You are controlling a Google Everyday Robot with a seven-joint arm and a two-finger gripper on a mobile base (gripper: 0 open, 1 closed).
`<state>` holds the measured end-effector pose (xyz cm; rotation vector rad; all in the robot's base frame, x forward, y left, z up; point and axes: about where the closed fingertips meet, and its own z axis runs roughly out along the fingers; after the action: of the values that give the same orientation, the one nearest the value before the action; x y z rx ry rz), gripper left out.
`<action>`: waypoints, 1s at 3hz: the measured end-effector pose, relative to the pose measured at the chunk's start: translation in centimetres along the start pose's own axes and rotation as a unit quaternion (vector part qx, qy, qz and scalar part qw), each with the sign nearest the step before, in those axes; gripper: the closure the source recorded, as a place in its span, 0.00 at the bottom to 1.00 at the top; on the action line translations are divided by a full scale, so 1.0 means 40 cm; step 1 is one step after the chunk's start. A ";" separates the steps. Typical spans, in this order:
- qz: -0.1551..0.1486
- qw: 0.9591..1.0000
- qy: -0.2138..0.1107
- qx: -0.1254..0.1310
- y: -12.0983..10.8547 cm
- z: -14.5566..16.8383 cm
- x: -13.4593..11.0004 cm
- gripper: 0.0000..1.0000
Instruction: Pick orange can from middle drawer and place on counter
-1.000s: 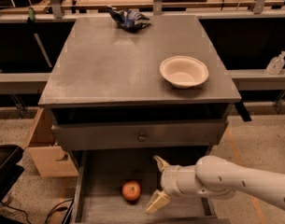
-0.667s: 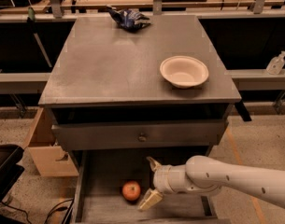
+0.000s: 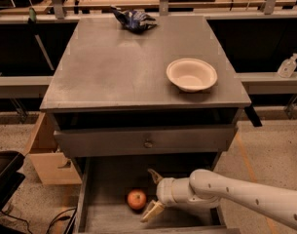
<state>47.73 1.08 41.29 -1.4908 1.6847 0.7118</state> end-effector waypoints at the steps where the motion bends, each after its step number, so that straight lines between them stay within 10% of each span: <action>1: -0.001 1.000 -0.021 -0.007 -0.005 0.032 0.023 0.00; 3: -0.020 0.998 -0.054 -0.026 0.008 0.075 -0.001 0.39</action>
Offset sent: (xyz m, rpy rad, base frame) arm 0.0085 0.0198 -0.0241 0.1078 -0.0272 0.0673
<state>47.95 3.60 39.65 -1.4907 1.5618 0.8056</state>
